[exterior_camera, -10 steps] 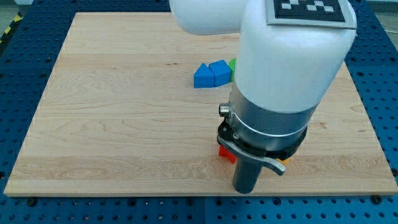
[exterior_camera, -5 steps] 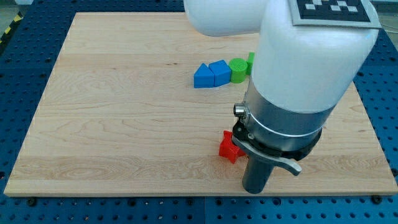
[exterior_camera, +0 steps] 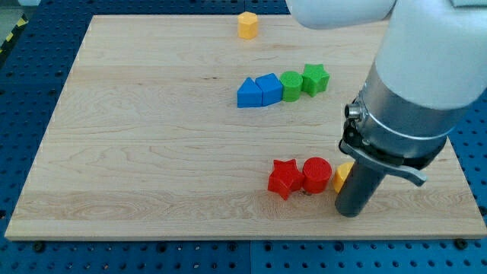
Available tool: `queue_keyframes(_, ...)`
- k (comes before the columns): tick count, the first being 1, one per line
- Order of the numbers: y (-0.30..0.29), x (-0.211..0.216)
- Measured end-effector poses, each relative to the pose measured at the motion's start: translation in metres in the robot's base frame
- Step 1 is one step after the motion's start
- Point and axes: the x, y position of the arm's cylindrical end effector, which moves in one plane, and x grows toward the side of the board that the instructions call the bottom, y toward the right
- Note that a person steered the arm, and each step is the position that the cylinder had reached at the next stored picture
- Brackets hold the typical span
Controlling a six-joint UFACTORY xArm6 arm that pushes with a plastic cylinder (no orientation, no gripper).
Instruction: Adjust group of blocks in a horizontal line
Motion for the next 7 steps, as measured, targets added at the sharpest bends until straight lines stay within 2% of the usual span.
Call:
queue_keyframes(1,0.0,-0.014)
queue_keyframes(2,0.0,-0.005)
queue_keyframes(3,0.0,0.023)
queue_keyframes(7,-0.018,0.027)
